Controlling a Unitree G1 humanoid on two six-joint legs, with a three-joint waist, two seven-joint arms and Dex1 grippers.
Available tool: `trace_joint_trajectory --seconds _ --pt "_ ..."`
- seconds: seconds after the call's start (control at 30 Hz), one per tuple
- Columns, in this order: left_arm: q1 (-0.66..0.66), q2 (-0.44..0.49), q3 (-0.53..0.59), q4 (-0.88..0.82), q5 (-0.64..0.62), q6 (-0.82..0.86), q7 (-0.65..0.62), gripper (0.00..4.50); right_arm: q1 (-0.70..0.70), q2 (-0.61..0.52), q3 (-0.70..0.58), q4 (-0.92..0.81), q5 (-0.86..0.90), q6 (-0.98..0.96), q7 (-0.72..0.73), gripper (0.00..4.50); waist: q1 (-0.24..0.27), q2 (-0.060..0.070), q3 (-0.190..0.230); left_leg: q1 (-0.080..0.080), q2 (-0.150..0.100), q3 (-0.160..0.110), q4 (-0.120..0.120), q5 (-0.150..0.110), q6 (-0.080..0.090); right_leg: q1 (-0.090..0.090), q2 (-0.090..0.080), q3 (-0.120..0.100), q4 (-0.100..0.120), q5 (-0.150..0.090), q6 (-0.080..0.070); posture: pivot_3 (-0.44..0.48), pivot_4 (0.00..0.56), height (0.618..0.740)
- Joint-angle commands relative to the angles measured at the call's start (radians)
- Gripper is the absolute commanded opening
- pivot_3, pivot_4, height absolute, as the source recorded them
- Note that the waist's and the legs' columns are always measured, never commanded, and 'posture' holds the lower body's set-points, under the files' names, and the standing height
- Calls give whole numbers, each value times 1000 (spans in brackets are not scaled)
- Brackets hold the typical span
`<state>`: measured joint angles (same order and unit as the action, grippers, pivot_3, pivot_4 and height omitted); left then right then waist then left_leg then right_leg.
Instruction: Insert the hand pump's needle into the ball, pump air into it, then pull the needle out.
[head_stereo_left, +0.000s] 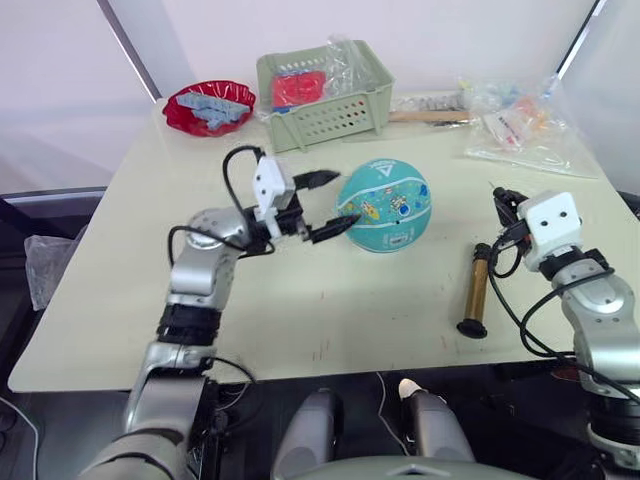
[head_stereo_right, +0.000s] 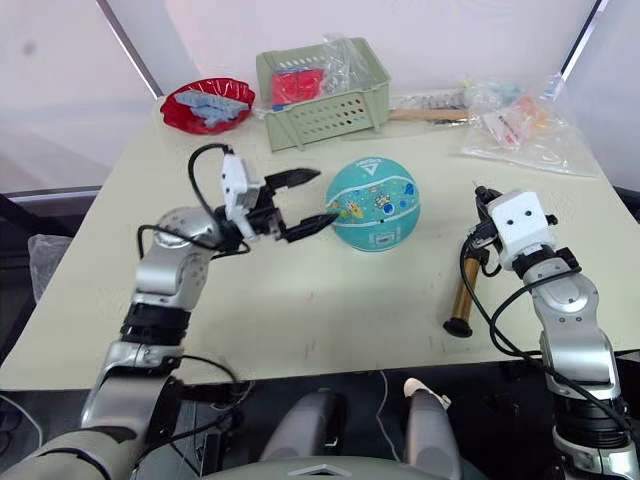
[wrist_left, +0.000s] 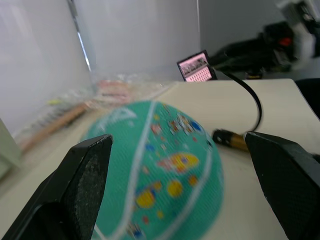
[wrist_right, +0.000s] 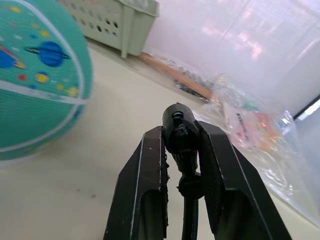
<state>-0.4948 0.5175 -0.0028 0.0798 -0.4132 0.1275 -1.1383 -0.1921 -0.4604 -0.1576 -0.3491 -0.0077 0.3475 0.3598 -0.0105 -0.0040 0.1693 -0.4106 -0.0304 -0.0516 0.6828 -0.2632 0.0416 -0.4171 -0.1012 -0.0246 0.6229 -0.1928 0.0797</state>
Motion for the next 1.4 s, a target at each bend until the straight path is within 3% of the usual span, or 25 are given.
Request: trace_joint_trajectory --seconds 0.03,0.23,0.5,0.83,1.27,1.4 --pt "62 48 39 -132 -80 42 -47 4500 -43 -5 -53 16 33 -30 -17 344 -1 1 1 0 0 0 0 0 0 0 0 0 0 0 0 0 150 737" --pt "217 121 73 -243 -127 70 -77 4500 -139 -8 -80 91 79 -41 -24 344 -2 4 3 1 1 1 0 0 0 0 0 1 1 0 -1 0 150 737" --pt "308 146 92 -278 -130 68 -68 4500 -227 14 -113 147 152 -34 -48 344 -3 4 3 4 1 4 0 0 0 0 2 5 2 0 -1 0 150 737" --pt "342 139 98 -316 -136 74 -42 4500 -254 65 -247 173 266 68 -183 344 -2 5 3 6 1 8 -2 0 0 0 2 9 3 0 -2 0 150 737" --pt "368 154 119 -324 -153 70 -34 4500 -189 52 -272 241 262 134 -254 344 -4 5 3 13 6 18 -9 0 0 0 5 17 3 0 -2 0 150 737" --pt "389 159 134 -318 -156 56 -43 4500 -172 46 -276 237 268 137 -249 2211 -5 5 3 14 6 19 -9 0 0 0 6 17 3 0 -3 0 150 737"
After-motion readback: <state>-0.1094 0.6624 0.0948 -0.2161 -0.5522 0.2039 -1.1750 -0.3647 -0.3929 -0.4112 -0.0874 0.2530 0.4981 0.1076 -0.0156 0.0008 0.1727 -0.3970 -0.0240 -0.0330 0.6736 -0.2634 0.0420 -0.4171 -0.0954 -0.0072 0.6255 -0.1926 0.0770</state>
